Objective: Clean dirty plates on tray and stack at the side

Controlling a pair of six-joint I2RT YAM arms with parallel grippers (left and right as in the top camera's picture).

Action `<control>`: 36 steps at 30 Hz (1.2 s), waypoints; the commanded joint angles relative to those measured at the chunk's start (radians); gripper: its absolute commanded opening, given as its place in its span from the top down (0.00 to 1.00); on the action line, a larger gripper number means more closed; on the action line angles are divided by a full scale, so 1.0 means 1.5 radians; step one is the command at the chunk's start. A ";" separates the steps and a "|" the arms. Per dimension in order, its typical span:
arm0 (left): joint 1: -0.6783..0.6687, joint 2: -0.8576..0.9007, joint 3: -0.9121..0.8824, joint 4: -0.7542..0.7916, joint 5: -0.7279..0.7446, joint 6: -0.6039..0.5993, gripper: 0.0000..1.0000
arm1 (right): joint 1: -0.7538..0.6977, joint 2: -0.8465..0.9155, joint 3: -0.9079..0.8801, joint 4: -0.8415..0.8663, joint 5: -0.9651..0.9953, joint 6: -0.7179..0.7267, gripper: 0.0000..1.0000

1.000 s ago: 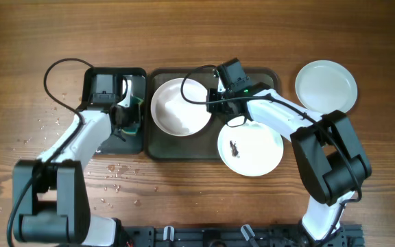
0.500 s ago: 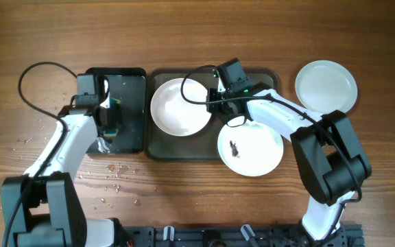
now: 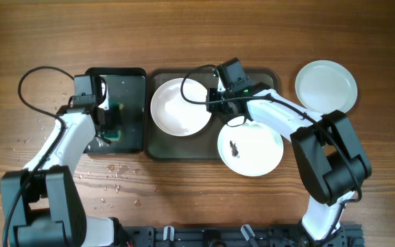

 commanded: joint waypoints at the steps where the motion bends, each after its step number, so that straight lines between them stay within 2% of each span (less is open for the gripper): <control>1: 0.002 -0.006 0.007 0.001 0.010 -0.027 0.17 | 0.005 0.009 -0.007 0.004 0.001 0.001 0.76; 5: 0.003 -0.056 0.032 0.007 0.009 -0.064 0.00 | 0.005 0.009 -0.007 0.008 0.012 0.001 0.74; 12: 0.034 -0.156 0.087 0.034 0.009 -0.150 0.00 | 0.005 0.009 -0.007 0.007 0.013 0.000 0.72; 17: 0.107 -0.203 0.098 0.034 0.010 -0.224 0.00 | 0.005 0.020 -0.007 0.004 0.012 0.002 0.71; 22: 0.152 -0.206 0.098 0.026 0.030 -0.233 0.00 | 0.005 0.030 -0.007 0.007 0.012 0.005 0.71; 32: 0.155 -0.206 0.098 0.026 0.030 -0.233 0.00 | 0.005 0.050 -0.007 0.014 0.048 0.038 0.81; 34: 0.155 -0.206 0.098 0.026 0.030 -0.233 0.00 | 0.005 0.056 -0.007 0.017 0.048 0.043 0.86; 36: 0.155 -0.206 0.098 0.026 0.030 -0.233 0.00 | 0.005 0.058 -0.007 0.020 0.043 0.043 0.96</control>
